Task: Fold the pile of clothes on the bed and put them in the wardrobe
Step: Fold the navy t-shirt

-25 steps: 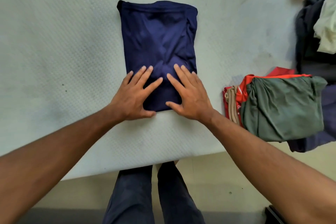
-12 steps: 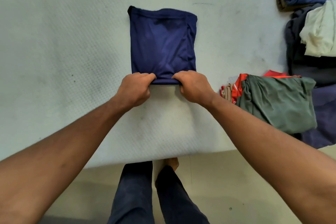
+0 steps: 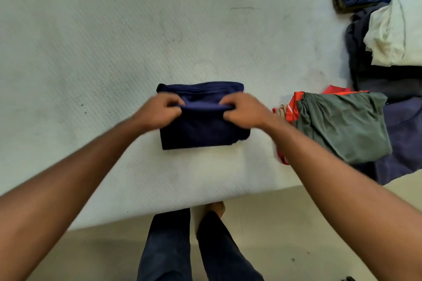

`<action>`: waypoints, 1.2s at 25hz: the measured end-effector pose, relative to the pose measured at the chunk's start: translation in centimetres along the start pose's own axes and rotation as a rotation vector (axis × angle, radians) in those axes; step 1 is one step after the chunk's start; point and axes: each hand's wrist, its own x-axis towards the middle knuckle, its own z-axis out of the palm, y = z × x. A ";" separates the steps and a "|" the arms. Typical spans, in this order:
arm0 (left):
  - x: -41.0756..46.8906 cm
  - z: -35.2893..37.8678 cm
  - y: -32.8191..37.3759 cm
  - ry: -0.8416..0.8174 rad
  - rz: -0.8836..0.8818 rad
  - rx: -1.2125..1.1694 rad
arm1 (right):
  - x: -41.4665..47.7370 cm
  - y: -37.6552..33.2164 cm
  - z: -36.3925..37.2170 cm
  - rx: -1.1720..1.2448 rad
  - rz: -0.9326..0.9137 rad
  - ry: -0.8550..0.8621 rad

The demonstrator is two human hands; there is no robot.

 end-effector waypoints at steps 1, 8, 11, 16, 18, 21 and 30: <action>1.4 -1.0 0.3 0.064 -0.034 -0.092 | 1.2 -0.2 -1.3 0.089 0.033 0.072; 3.7 -0.9 0.7 0.413 0.148 0.273 | 3.1 0.7 -0.7 -0.047 0.246 0.376; 1.7 2.2 -0.3 0.444 0.438 0.398 | 0.3 -0.4 3.4 -0.200 -0.083 0.699; -0.1 7.3 -5.9 0.114 0.331 0.753 | -0.5 1.4 10.4 -0.403 -0.104 0.258; 0.3 7.8 -6.1 0.126 0.305 0.782 | 0.2 1.5 10.7 -0.390 -0.086 0.286; 0.5 8.3 -4.9 0.183 0.270 0.828 | 0.2 1.3 10.5 -0.410 -0.055 0.336; 2.2 3.8 0.6 0.068 0.144 0.564 | 1.9 -2.6 3.4 -0.278 0.109 0.199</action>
